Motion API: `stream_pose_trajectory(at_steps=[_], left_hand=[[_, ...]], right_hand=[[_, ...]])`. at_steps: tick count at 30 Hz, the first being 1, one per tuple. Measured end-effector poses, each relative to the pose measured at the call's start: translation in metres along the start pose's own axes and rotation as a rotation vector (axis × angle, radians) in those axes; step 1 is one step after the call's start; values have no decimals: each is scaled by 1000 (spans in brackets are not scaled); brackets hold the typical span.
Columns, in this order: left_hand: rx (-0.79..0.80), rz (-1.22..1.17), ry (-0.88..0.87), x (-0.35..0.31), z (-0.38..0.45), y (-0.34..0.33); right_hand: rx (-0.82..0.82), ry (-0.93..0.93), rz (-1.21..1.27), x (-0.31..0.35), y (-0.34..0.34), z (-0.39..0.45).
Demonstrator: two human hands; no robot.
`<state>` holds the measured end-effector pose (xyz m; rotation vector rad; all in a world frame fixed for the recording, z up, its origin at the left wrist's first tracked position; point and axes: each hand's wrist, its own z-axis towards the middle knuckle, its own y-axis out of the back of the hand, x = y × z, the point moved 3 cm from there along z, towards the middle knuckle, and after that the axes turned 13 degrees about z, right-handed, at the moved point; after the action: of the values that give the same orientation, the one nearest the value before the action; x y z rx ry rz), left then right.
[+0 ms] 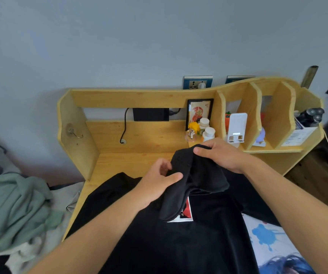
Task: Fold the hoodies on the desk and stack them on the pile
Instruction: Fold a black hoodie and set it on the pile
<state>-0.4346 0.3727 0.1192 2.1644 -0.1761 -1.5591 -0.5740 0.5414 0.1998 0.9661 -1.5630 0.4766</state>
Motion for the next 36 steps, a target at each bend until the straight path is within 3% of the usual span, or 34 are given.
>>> stream_pose_trajectory(at_steps=[4, 9, 12, 15, 18, 20, 22, 25, 28, 32, 36], left_hand=[[-33, 187, -20, -13, -4, -17], [-9, 220, 48, 11, -10, -8], [-120, 315, -17, 24, -15, 2], [-195, 495, -49, 27, -16, 15], [-245, 677, -56, 16, -12, 45], [-290, 581, -119, 1, -11, 69], [-293, 461, -176, -17, -8, 86], [-225, 535, -222, -27, 3, 90], [-175, 694, -256, -25, 11, 88], [1, 709, -168, -8, 7, 87], [307, 852, -93, 52, -10, 64]], right_hand=[[16, 36, -62, 1, -12, 1], [-27, 63, 42, 4, 0, -5], [-51, 51, 38, 2, 10, -7], [-60, 21, -34, -1, 14, -7], [-33, 13, -266, -5, 19, -8], [-90, 101, -491, -7, 21, -9], [-266, 336, -629, -7, 23, -11], [-433, 559, -535, 0, 28, -12], [-400, 405, -323, -2, 25, -11], [-300, 201, -126, -10, 32, -24], [134, -144, -288, -51, 18, -44]])
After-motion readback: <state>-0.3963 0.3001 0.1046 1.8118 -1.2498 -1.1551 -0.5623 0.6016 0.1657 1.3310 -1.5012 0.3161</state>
